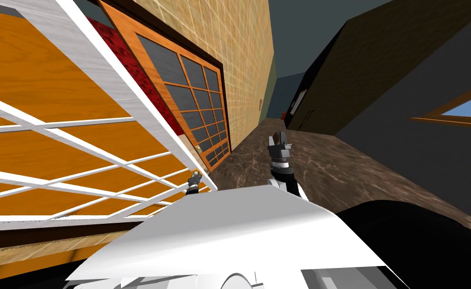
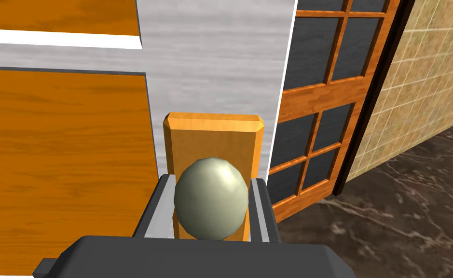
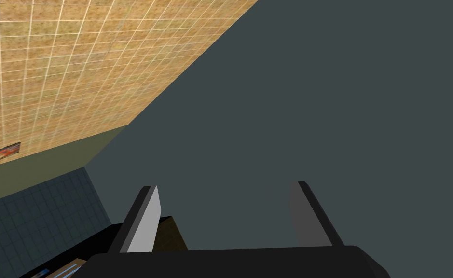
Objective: Pull the door open
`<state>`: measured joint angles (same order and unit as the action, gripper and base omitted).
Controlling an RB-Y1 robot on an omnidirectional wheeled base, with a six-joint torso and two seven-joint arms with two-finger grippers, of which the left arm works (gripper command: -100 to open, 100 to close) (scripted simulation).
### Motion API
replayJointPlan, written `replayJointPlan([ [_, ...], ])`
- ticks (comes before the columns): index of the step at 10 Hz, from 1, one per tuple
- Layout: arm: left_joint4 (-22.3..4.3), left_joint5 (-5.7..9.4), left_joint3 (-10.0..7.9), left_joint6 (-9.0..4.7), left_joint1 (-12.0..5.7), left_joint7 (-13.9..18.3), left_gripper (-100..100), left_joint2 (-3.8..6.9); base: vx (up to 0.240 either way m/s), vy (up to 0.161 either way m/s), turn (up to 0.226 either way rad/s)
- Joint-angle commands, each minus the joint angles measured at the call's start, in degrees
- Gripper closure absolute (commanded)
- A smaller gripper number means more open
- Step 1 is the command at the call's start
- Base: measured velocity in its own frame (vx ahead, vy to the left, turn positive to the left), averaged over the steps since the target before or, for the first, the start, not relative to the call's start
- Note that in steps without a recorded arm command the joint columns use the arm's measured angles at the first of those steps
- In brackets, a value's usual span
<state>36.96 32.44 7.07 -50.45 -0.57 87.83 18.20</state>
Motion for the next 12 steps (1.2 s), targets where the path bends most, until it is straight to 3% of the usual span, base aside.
replayJointPlan([
  [1,0.5,-0.59,1.15,-0.36,0.51,1.0,100,0.51,-0.218,0.027,-0.074],
  [7,1.9,-2.72,5.37,-1.70,1.98,5.0,100,2.92,-0.220,0.010,-0.068],
  [8,1.6,-2.53,4.96,-1.47,1.67,4.6,100,2.78,-0.112,-0.011,-0.009],
  [9,2.2,-3.74,7.19,-3.67,3.83,7.0,100,4.51,-0.108,-0.009,0.007],
  [12,3.0,-4.98,9.43,-6.14,5.99,9.4,100,6.50,-0.121,0.009,0.004],
])
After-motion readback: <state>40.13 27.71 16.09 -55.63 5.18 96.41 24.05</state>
